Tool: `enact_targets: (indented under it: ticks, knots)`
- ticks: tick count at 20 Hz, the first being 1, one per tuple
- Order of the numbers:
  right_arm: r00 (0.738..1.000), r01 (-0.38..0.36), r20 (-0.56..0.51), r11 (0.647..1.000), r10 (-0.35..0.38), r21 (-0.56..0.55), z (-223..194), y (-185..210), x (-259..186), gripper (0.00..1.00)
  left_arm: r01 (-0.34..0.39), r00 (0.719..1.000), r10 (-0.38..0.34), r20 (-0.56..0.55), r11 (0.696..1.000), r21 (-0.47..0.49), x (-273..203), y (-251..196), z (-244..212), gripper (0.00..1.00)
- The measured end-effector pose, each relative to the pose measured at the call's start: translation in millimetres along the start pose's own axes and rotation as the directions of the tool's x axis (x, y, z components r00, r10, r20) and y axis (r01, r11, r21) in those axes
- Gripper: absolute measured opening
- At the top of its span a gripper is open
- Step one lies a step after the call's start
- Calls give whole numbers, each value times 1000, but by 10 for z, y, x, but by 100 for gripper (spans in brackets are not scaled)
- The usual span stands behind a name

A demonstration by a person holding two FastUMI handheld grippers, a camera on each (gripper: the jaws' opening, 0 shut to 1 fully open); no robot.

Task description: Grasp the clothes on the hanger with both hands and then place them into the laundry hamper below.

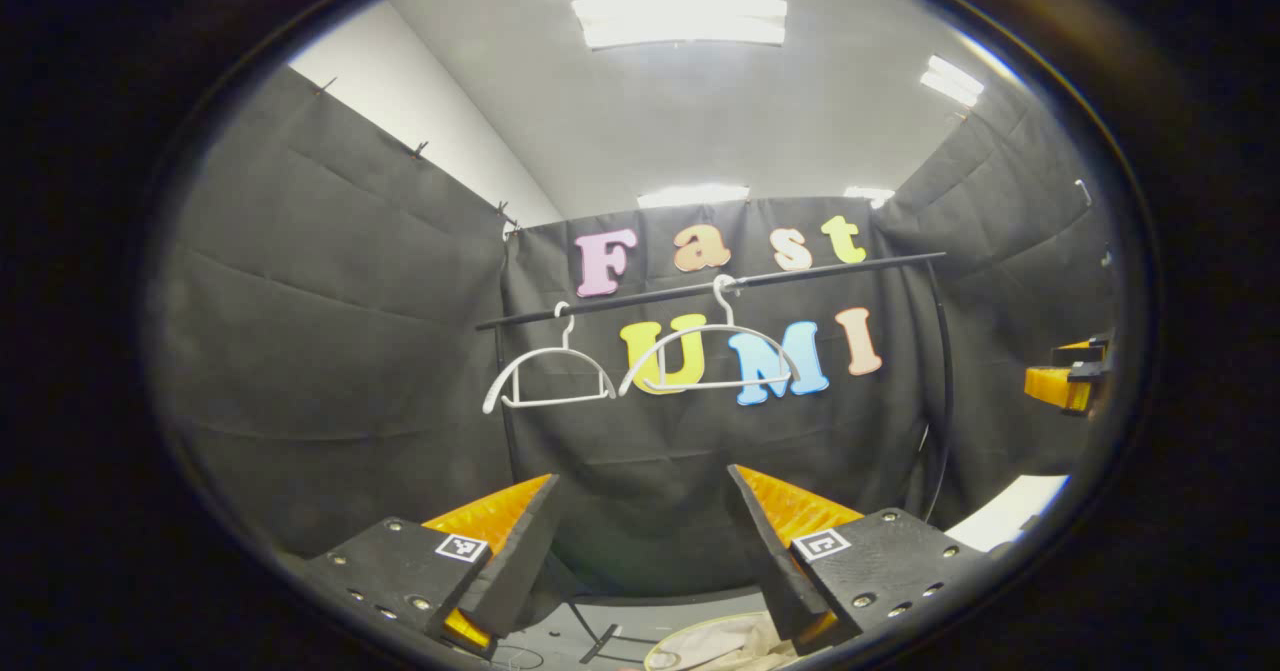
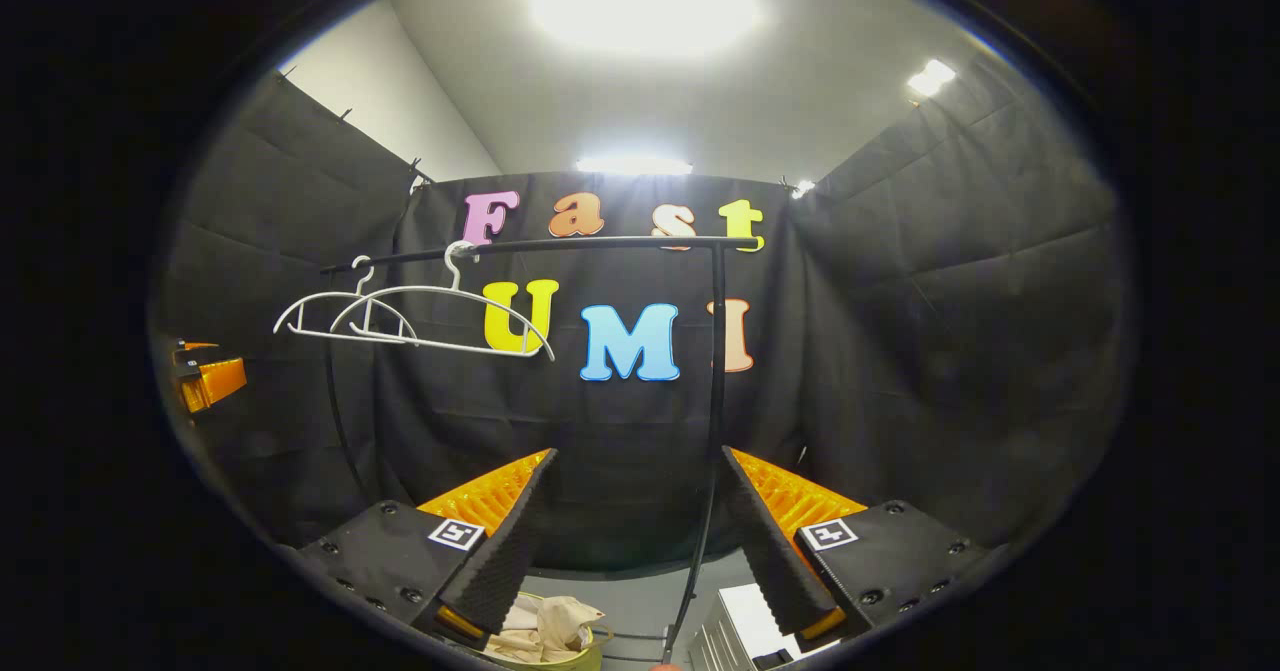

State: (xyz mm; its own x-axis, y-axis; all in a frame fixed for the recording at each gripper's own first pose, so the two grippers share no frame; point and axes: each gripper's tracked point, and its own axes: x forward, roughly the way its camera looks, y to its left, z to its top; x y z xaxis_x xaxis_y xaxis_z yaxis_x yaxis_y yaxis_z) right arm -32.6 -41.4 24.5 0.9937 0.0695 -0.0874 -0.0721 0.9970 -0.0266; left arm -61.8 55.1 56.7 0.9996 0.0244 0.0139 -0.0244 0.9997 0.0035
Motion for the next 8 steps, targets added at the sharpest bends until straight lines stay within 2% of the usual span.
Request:
enact_targets:
  ticks: [8]
  knots:
    - [1000, 6, 8, 1000, -6, -3, 21, 27, 32, 97, 4, 1000, -4, -2, 1000, -4, 67, -15, -67, 95]
